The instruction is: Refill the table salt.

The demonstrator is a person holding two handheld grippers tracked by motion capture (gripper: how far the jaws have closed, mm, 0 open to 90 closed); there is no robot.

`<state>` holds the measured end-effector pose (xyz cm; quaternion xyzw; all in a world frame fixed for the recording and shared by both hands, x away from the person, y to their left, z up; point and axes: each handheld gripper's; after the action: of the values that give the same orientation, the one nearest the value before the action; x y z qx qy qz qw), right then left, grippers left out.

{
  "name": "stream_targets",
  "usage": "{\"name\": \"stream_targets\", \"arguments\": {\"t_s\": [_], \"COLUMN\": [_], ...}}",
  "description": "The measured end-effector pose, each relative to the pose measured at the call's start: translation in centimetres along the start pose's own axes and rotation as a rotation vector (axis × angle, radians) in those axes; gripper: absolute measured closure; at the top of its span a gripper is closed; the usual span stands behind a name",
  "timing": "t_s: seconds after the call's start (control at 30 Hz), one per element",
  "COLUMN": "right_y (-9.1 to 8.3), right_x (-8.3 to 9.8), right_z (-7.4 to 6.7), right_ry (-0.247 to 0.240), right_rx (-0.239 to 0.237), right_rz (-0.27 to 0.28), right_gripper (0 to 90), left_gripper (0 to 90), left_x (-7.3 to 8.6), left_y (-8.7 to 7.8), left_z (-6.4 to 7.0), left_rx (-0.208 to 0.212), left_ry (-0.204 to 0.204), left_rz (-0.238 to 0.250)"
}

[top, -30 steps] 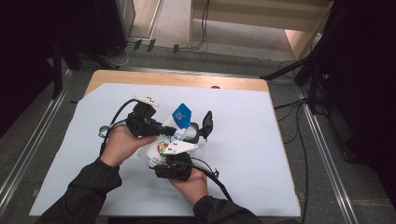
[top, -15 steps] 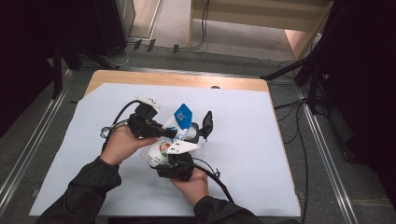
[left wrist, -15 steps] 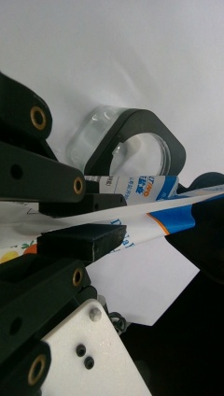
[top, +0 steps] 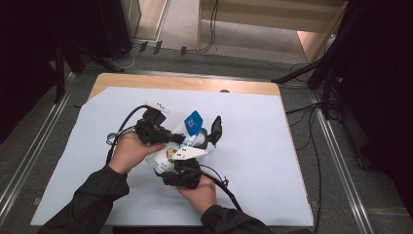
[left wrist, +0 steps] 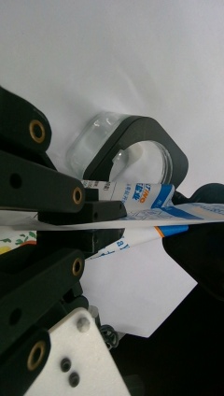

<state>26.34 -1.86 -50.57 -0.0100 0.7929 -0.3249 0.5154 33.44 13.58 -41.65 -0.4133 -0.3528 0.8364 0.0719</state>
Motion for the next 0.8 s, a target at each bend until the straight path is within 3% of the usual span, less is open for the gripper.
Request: {"name": "stream_targets", "arguments": {"t_s": [0.3, 0.47, 0.8], "right_y": [-0.2, -0.2, -0.4], "right_x": [0.1, 0.2, 0.3], "right_z": [0.1, 0.0, 0.7], "right_ry": [0.024, 0.019, 0.046], "right_rx": [-0.011, -0.012, -0.011], "right_rz": [0.026, 0.025, 0.036], "right_gripper": [51.7, 52.0, 52.3], "left_gripper": [83.3, 80.3, 81.7], "left_x": [0.0, 0.1, 0.2], "left_y": [-0.2, -0.5, -1.3], "left_z": [-0.2, -0.2, -0.5], "left_rx": [0.029, 0.017, 0.017], "left_ry": [-0.005, 0.007, 0.001], "left_rz": [-0.003, -0.022, -0.019]}}
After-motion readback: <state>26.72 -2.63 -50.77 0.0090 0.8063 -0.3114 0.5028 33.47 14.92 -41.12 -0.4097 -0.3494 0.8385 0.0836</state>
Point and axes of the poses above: each handheld gripper's, and its own axes: y roughly forward along the jaws, x roughly out of its underside, z roughly to its right, and after that the axes turned 1 degree about -z, right-handed
